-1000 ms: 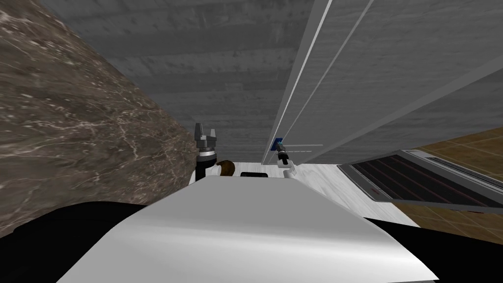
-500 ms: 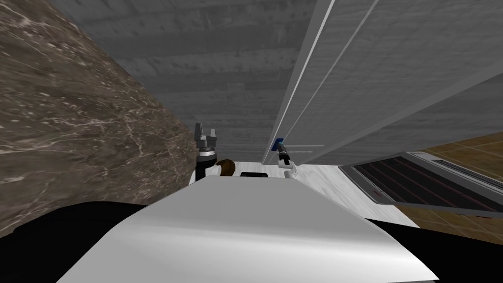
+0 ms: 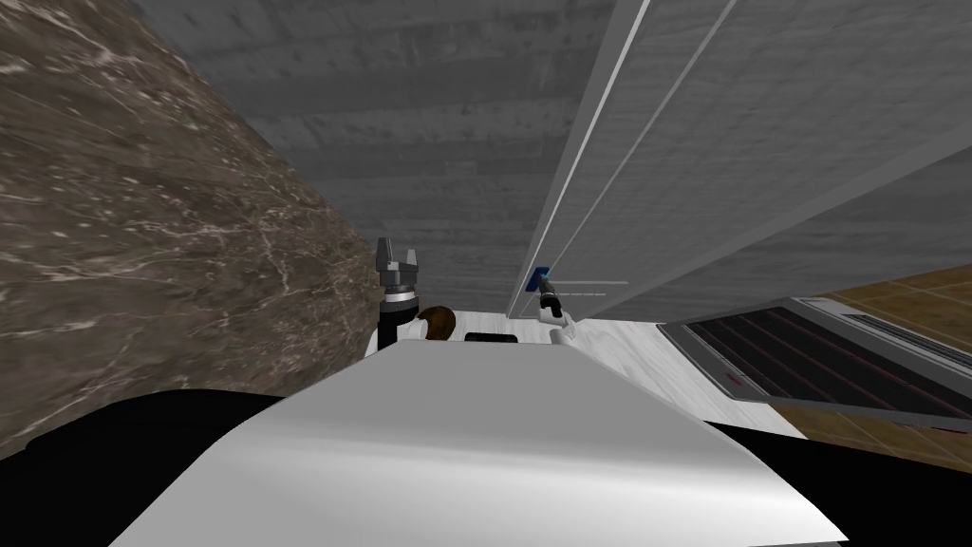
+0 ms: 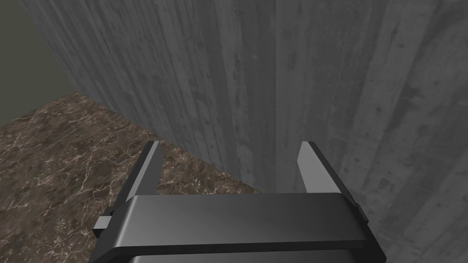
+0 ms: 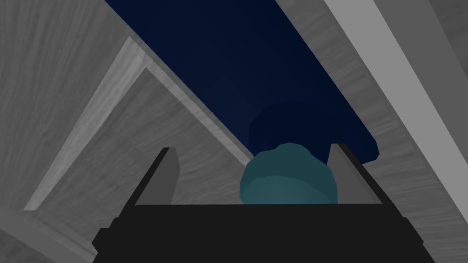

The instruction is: Pull the door open

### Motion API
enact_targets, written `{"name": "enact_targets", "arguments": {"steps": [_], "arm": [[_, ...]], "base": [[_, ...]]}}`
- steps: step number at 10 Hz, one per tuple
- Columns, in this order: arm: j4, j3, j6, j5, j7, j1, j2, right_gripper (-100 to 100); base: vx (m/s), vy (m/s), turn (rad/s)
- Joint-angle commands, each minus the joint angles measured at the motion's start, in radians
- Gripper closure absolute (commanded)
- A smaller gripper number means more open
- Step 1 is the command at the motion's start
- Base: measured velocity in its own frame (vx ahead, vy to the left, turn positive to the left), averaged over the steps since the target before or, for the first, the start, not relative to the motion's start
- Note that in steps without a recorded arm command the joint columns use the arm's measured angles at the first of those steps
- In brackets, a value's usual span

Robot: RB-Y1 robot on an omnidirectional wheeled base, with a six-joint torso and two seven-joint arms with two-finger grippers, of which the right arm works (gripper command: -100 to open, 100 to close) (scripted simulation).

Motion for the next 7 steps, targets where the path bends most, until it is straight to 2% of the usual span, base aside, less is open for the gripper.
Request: {"name": "enact_targets", "arguments": {"steps": [1,3,4,5,7], "arm": [[0.014,-0.033,0.021,-0.050,-0.003,-0.002,-0.017,100],[0.014,-0.033,0.021,-0.106,-0.003,-0.002,-0.017,100],[0.014,-0.033,0.021,-0.119,-0.003,-0.002,-0.017,100],[0.015,-0.038,0.050,-0.154,-0.007,-0.001,-0.021,100],[0.015,-0.038,0.050,-0.212,-0.007,-0.001,-0.021,100]], "base": [[-0.022,-0.004,0.068],[-0.018,0.002,0.022],[-0.007,-0.001,-0.008],[-0.022,-0.004,0.062],[-0.022,0.004,0.037]]}}
